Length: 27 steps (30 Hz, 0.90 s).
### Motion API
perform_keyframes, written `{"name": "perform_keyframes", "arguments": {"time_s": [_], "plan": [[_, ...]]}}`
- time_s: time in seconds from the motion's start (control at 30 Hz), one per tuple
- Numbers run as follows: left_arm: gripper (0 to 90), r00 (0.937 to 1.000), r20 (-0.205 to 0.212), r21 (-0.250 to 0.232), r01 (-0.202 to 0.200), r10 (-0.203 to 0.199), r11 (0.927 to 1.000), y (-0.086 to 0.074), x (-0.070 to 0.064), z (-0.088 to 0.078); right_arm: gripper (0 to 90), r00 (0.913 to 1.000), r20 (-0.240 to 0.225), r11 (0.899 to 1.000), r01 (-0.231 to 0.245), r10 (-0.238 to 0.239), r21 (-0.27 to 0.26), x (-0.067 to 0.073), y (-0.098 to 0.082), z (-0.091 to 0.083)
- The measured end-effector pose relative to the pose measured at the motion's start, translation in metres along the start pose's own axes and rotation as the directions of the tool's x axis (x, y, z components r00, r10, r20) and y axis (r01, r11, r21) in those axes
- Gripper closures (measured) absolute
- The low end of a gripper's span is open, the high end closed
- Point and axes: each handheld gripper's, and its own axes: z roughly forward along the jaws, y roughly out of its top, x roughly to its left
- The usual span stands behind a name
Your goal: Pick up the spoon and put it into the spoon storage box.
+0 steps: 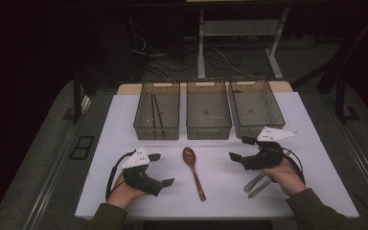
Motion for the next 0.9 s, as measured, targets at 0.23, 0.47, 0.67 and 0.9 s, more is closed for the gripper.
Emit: {"name": "perform_keyframes", "arguments": {"time_s": [0.23,0.47,0.67,0.9], "plan": [[0.7,0.9999,-0.011,0.004,-0.01,0.01,0.9999,0.002,-0.003,-0.001,17.2,0.9984,0.056,1.0,-0.006,0.006,0.005,-0.003,-0.027,-0.026],[16.0,0.9997,0.005,0.01,-0.026,0.026,0.9996,0.005,-0.007,0.001,17.1,0.9974,0.065,1.0,-0.031,0.031,-0.004,-0.008,-0.046,-0.042],[39.5,0.998,0.052,0.039,-0.038,0.036,0.9985,0.008,-0.013,0.007,17.2,0.9952,0.089,0.999,-0.042,0.04,0.018,-0.01,-0.06,-0.051],[77.9,0.9957,0.084,0.119,-0.049,0.039,0.9917,0.01,-0.021,0.027,17.1,0.9951,0.089,0.999,-0.046,0.044,0.021,-0.004,-0.067,-0.054]]}}
